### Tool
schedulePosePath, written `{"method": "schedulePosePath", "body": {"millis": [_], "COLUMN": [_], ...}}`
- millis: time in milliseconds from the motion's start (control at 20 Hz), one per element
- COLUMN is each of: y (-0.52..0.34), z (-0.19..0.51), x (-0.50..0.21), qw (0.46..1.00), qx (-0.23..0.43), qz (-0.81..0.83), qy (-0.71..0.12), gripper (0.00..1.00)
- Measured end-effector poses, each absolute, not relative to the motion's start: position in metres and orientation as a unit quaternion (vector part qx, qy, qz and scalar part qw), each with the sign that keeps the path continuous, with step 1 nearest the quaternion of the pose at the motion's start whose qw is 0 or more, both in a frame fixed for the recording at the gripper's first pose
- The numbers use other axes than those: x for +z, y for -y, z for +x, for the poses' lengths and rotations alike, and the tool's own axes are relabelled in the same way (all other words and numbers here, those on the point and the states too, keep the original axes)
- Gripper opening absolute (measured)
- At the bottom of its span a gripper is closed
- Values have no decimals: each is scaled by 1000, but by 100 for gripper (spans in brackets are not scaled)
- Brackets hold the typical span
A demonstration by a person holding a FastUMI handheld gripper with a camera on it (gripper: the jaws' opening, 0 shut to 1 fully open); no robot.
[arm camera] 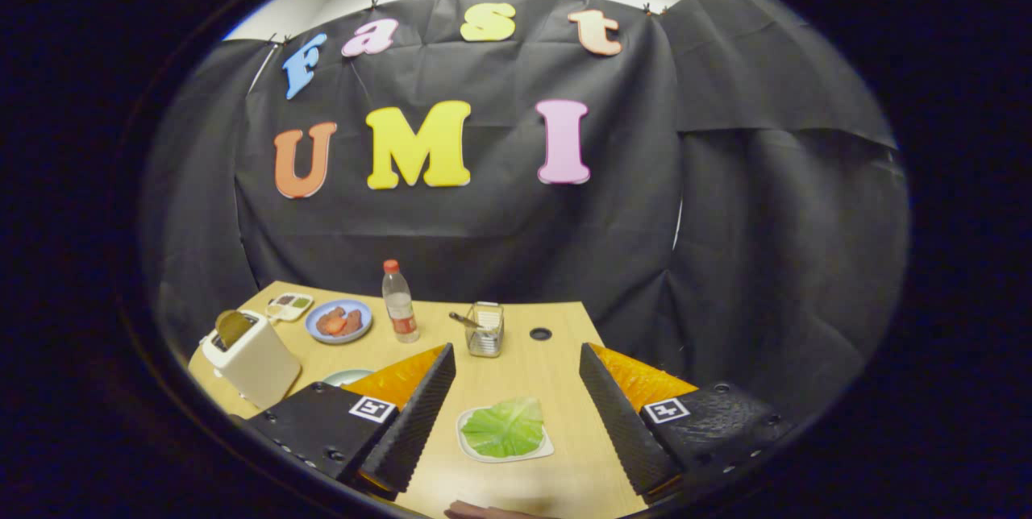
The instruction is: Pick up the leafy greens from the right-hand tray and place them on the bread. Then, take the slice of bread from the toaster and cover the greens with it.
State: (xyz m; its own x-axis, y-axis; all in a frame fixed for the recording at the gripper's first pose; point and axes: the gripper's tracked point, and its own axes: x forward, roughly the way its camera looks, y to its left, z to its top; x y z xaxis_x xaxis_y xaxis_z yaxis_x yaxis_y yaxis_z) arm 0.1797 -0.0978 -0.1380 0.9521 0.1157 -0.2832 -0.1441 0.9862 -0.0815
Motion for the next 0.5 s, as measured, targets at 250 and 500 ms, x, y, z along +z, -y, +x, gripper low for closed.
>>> {"method": "schedulePosePath", "body": {"millis": [250, 500], "y": [120, 125], "z": [238, 287], "x": [-225, -297], "qw": [969, 943], "qx": [76, 92], "qz": [-51, -47], "qy": [-230, -316], "gripper": [95, 92]}}
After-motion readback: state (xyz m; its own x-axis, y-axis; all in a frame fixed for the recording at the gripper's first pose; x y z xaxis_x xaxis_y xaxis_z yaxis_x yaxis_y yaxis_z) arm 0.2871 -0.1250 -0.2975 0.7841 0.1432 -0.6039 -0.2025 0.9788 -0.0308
